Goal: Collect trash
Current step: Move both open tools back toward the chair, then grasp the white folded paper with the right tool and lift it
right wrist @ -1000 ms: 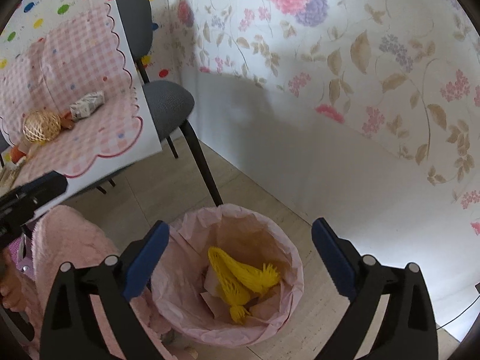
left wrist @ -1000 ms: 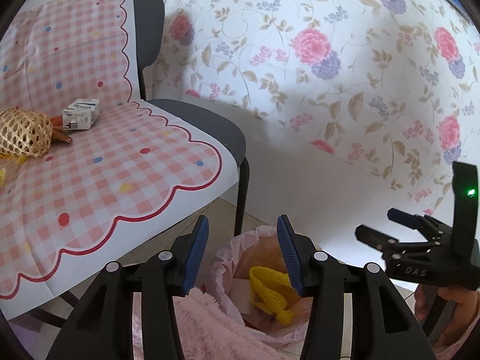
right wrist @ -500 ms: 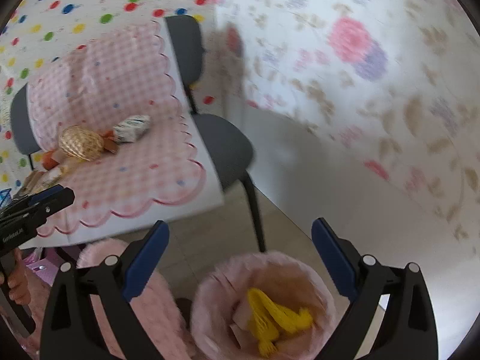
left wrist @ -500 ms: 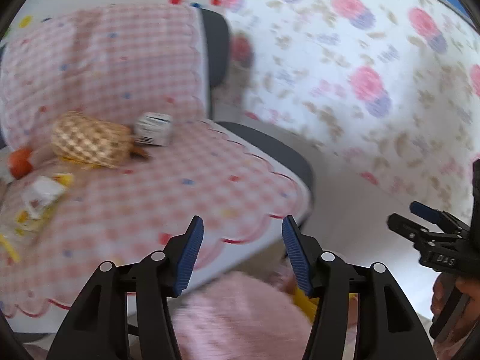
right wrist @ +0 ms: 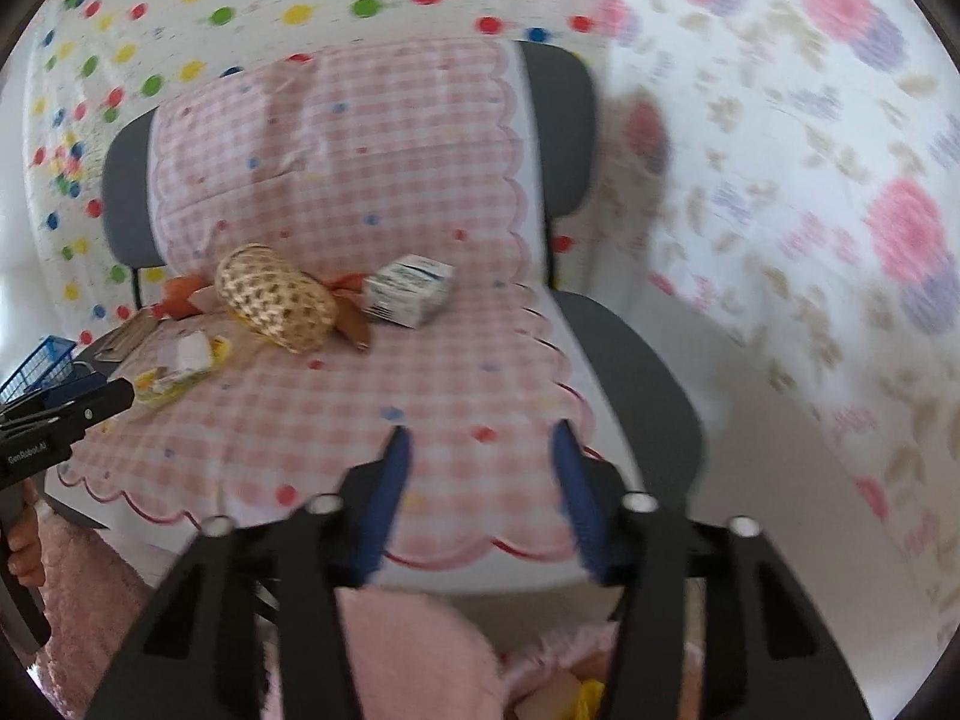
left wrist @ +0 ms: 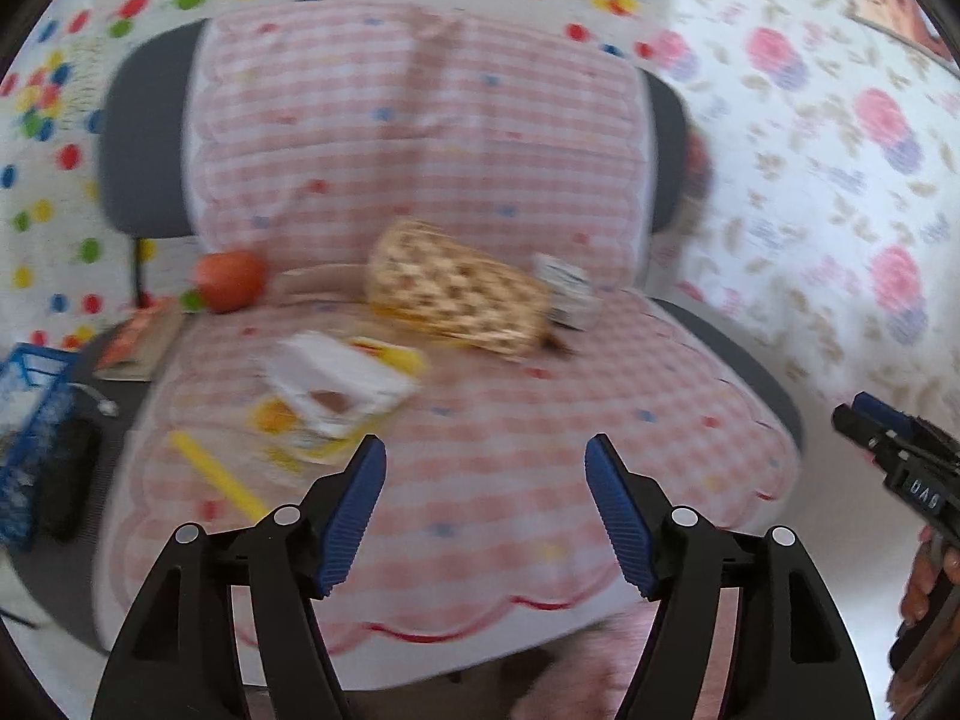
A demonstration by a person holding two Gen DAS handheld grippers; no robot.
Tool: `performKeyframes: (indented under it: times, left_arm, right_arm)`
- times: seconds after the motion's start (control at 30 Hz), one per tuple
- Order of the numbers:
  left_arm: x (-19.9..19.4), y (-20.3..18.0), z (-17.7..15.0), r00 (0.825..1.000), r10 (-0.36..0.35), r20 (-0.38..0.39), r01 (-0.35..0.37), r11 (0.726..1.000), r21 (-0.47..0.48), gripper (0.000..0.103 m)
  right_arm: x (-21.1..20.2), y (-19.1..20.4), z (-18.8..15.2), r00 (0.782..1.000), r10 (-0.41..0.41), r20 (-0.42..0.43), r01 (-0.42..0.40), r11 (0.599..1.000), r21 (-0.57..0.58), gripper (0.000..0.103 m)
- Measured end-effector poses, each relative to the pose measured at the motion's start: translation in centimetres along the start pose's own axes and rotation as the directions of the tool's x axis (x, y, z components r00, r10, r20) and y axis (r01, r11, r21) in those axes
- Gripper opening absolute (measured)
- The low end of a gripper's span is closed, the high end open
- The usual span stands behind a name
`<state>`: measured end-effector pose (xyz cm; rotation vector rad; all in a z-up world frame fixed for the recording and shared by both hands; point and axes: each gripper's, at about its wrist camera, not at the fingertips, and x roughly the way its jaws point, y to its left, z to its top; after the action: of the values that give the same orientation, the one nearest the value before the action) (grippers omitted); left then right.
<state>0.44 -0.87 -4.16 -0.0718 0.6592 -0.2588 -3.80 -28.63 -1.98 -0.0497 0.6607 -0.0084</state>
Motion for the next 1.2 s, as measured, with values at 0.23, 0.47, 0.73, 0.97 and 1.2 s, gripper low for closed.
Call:
performKeyframes:
  times: [0.23, 0.47, 0.73, 0.97, 1.2]
  left_arm:
    - [-1.3, 6.7, 1.0, 0.99, 0.141, 0.004, -0.14, 0.989, -0.049, 0.072]
    - [0.7, 12.0, 0.3, 0.981, 0.19, -0.045, -0.194, 0.974, -0.12, 0.072]
    - [3.0, 14.5, 0.6, 0.977, 0.203, -0.07, -0.211, 0.97, -0.124, 0.072]
    - [3.2, 16.0, 0.5, 0.973, 0.216, -0.08, -0.225, 0.965, -0.132, 0.072]
    - [3.0, 16.6, 0.3, 0.974, 0.21, -0.084, -0.22, 0.965, -0.146, 0.072]
  right_arm:
    - [3.1, 6.8, 3.1, 0.982, 0.19, -0.013, -0.19, 0.977, -0.094, 0.033]
    - [6.9, 14.6, 4.5, 0.944, 0.322, -0.074, -0.33, 0.923, -0.197, 0.035]
    - [12.4, 20.8, 5.4, 0.909, 0.385, -0.16, -0.414, 0.882, -0.225, 0.049]
    - [17.2, 24.0, 5.3, 0.889, 0.384, -0.249, -0.441, 0.864, -0.243, 0.062]
    - [20.3, 24.2, 4.9, 0.877, 0.355, -0.325, -0.434, 0.875, -0.216, 0.061]
